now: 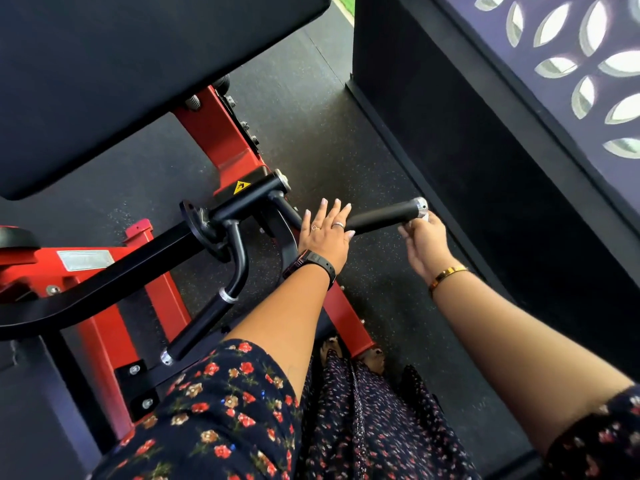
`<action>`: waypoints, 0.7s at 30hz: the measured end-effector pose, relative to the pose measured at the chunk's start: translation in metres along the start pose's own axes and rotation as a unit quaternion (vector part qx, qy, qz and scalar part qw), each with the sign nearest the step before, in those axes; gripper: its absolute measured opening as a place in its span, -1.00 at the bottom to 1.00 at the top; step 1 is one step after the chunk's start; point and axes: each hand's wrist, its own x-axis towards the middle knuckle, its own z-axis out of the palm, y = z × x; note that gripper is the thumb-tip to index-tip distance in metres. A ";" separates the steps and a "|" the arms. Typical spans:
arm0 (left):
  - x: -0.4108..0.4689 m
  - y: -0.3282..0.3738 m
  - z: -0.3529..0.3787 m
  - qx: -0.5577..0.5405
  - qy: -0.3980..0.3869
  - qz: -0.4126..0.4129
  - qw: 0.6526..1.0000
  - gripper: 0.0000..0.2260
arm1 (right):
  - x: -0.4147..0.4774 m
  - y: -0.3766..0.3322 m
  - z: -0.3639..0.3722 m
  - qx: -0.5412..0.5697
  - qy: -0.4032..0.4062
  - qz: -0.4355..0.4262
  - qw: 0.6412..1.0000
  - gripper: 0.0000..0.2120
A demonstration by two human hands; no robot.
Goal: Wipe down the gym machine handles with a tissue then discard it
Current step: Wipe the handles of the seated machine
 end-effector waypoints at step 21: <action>-0.001 0.003 -0.004 -0.016 0.001 -0.004 1.000 -0.51 | -0.031 0.018 0.043 0.290 -0.010 0.157 0.944 -0.72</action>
